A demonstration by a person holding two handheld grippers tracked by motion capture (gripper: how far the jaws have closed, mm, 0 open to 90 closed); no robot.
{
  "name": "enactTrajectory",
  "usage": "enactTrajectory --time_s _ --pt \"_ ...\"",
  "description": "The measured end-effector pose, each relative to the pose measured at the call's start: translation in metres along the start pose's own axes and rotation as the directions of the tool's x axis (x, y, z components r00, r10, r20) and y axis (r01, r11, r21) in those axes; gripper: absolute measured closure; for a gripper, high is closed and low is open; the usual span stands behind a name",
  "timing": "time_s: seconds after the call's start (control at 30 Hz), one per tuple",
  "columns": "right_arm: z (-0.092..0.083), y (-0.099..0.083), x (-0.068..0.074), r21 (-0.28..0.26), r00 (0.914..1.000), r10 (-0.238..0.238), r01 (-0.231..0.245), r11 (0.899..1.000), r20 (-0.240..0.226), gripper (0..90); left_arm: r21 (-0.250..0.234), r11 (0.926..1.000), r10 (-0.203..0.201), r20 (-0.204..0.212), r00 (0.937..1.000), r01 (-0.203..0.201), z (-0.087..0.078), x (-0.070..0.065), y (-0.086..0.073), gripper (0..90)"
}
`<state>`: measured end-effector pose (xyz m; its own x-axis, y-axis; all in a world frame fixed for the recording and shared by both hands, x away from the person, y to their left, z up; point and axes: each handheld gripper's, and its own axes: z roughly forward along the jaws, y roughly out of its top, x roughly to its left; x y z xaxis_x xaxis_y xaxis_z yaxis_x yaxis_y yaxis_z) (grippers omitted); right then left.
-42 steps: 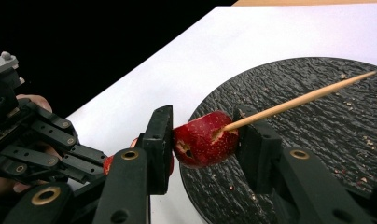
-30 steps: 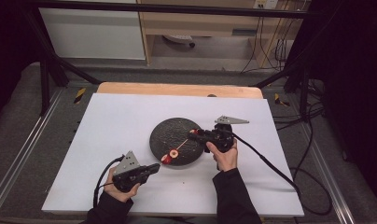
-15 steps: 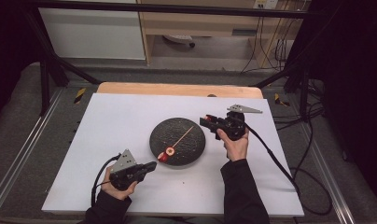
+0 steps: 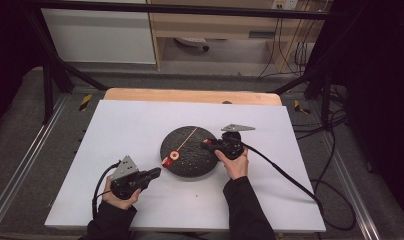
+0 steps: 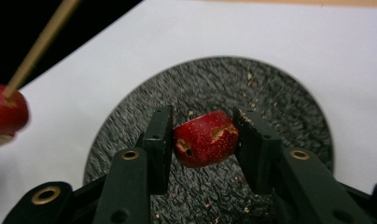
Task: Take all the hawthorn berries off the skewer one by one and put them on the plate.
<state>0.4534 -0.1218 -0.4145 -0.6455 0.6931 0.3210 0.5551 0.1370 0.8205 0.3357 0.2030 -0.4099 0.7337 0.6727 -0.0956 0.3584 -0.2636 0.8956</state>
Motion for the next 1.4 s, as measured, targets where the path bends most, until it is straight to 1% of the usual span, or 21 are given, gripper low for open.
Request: enactTrajectory --time_s 0.13,0.27,0.4,0.5,0.53,0.57,0.6,0.87,1.0,1.13,1.17,1.27,1.33,1.4 --pt "0.015 -0.011 0.000 0.042 1.0000 0.008 -0.008 0.999 0.005 60.4 0.005 1.0000 0.000 -0.002 1.0000 0.000 0.001 0.000 -0.001 88.0" --pt "0.023 -0.019 -0.001 0.076 0.9998 -0.005 0.003 0.997 0.019 60.3 0.013 0.9999 0.000 -0.004 1.0000 0.000 0.003 0.001 -0.001 88.0" --pt "0.028 -0.024 -0.001 0.095 0.9993 -0.023 0.020 0.995 0.028 60.1 0.020 0.9998 -0.002 -0.004 1.0000 0.002 0.004 0.001 -0.002 88.0" --pt "0.029 -0.025 -0.001 0.103 0.9993 -0.022 0.019 0.995 0.029 59.8 0.025 0.9997 0.001 -0.003 1.0000 -0.001 0.005 0.001 -0.002 87.9" --pt "0.028 -0.025 -0.001 0.103 0.9990 -0.030 0.027 0.994 0.033 57.5 0.026 0.9997 0.001 -0.003 1.0000 -0.001 0.006 0.000 -0.003 87.9" --pt "0.028 -0.025 -0.001 0.103 0.9990 -0.030 0.027 0.994 0.033 57.5 0.026 0.9997 0.001 -0.003 1.0000 -0.001 0.006 0.000 -0.003 87.9" --pt "0.027 -0.024 0.000 0.101 0.9990 -0.027 0.024 0.995 0.034 55.7 0.027 0.9996 0.001 -0.004 1.0000 -0.001 0.006 0.000 -0.003 88.0" --pt "0.003 -0.009 0.006 0.052 0.9971 -0.065 0.063 0.997 0.039 43.7 0.033 0.9994 0.002 0.001 1.0000 -0.002 0.008 -0.001 -0.003 88.0" --pt "-0.008 -0.006 0.013 0.041 0.9966 -0.080 0.079 0.996 0.020 30.6 0.033 0.9994 0.005 0.003 1.0000 -0.005 0.008 -0.002 -0.003 88.0" --pt "-0.016 -0.007 0.020 0.048 0.9949 -0.101 0.100 0.994 0.004 17.7 0.037 0.9992 0.011 0.007 0.9999 -0.011 0.009 -0.005 -0.003 88.0" --pt "-0.017 -0.008 0.022 0.050 0.9947 -0.103 0.103 0.993 -0.002 14.6 0.038 0.9992 0.012 0.008 0.9999 -0.012 0.010 -0.005 -0.003 88.0" --pt "-0.021 -0.011 0.027 0.056 0.9943 -0.100 0.102 0.993 -0.037 10.7 0.040 0.9990 0.019 0.012 0.9998 -0.019 0.011 -0.007 -0.003 88.0" --pt "-0.024 -0.013 0.031 0.060 0.9935 -0.096 0.100 0.993 -0.061 8.7 0.044 0.9987 0.024 0.016 0.9996 -0.025 0.012 -0.009 -0.003 88.0" --pt "-0.025 -0.015 0.034 0.059 0.9927 -0.089 0.094 0.994 -0.081 8.6 0.050 0.9981 0.035 0.023 0.9991 -0.036 0.015 -0.013 -0.004 87.9"
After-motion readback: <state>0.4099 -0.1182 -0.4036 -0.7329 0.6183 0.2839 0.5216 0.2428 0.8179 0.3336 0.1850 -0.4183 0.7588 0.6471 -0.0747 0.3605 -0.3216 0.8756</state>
